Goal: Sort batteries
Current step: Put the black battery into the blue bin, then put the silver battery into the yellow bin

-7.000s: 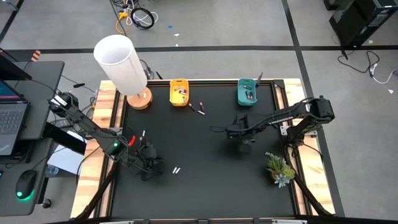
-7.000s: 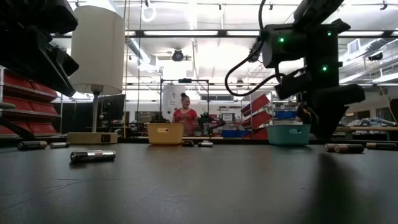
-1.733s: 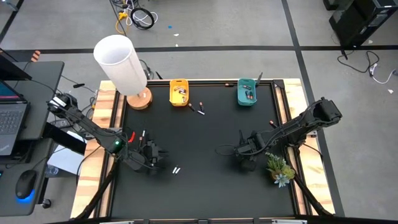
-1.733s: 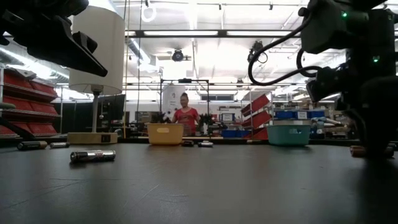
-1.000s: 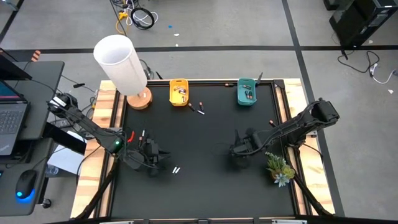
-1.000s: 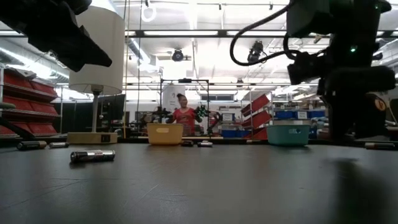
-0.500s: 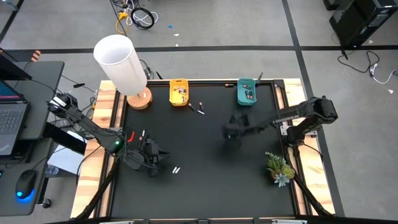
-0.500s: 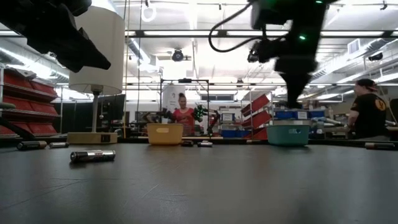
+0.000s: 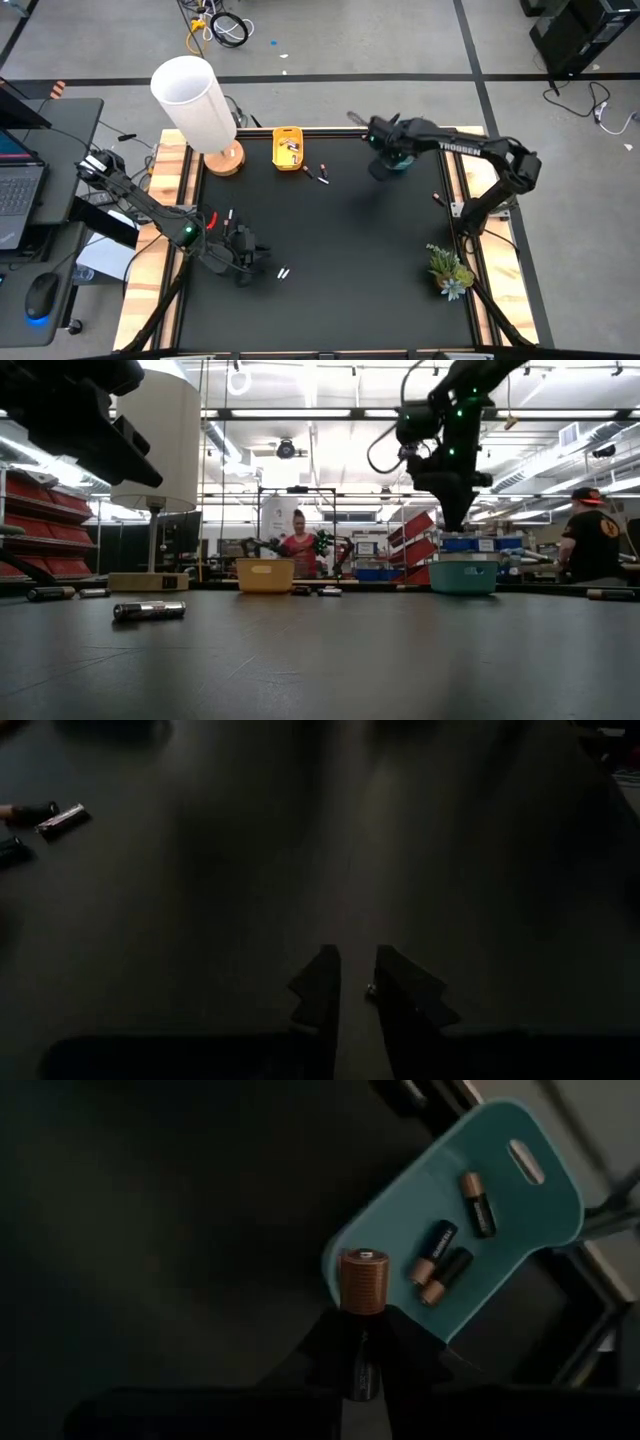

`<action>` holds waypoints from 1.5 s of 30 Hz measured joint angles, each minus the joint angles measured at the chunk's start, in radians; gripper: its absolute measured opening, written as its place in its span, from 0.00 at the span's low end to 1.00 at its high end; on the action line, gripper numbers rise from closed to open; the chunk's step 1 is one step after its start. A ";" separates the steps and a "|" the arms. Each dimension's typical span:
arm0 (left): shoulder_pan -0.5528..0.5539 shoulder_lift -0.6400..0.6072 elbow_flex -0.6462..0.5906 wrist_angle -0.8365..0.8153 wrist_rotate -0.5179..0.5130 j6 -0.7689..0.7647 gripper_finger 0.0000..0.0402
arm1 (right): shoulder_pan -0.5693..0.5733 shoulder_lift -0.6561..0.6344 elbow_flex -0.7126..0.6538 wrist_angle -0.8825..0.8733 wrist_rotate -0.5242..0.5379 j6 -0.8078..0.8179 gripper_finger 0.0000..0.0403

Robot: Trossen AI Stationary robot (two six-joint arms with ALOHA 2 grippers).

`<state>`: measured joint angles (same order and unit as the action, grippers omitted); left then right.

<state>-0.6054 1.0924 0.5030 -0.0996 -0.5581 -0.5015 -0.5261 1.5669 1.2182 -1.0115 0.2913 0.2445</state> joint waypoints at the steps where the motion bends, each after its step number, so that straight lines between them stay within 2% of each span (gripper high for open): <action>1: 0.000 0.000 0.000 -0.003 0.000 -0.001 0.18 | -0.029 0.000 0.000 0.007 -0.027 -0.003 0.11; 8: 0.000 0.000 0.000 -0.005 -0.002 -0.002 0.18 | -0.173 0.002 -0.001 0.051 -0.090 -0.004 0.12; 10: 0.000 0.000 0.000 -0.004 -0.004 -0.007 0.18 | -0.190 0.002 -0.006 0.078 -0.087 -0.002 0.16; 17: 0.000 0.000 0.000 -0.002 -0.006 -0.027 0.18 | -0.211 0.002 -0.032 0.123 -0.077 -0.018 0.32; 24: 0.000 0.000 0.000 -0.002 -0.006 -0.027 0.18 | -0.183 0.002 -0.030 0.121 -0.072 -0.032 0.34; 31: 0.000 0.000 0.000 -0.003 -0.006 -0.026 0.18 | -0.029 -0.028 -0.030 0.069 -0.054 -0.087 0.33; 35: 0.000 0.000 0.000 -0.003 -0.006 -0.022 0.18 | 0.104 -0.027 -0.029 0.120 -0.071 -0.068 0.33; 41: 0.000 0.000 0.000 -0.013 -0.006 -0.026 0.18 | 0.385 0.038 -0.029 0.372 -0.113 -0.107 0.33; 45: -0.002 0.000 0.000 -0.040 0.000 -0.045 0.18 | 0.566 0.131 -0.029 0.591 -0.135 -0.225 0.33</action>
<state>-0.6077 1.0927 0.5026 -0.1392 -0.5583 -0.5466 0.0403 1.6974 1.1892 -0.4207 0.1562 0.0191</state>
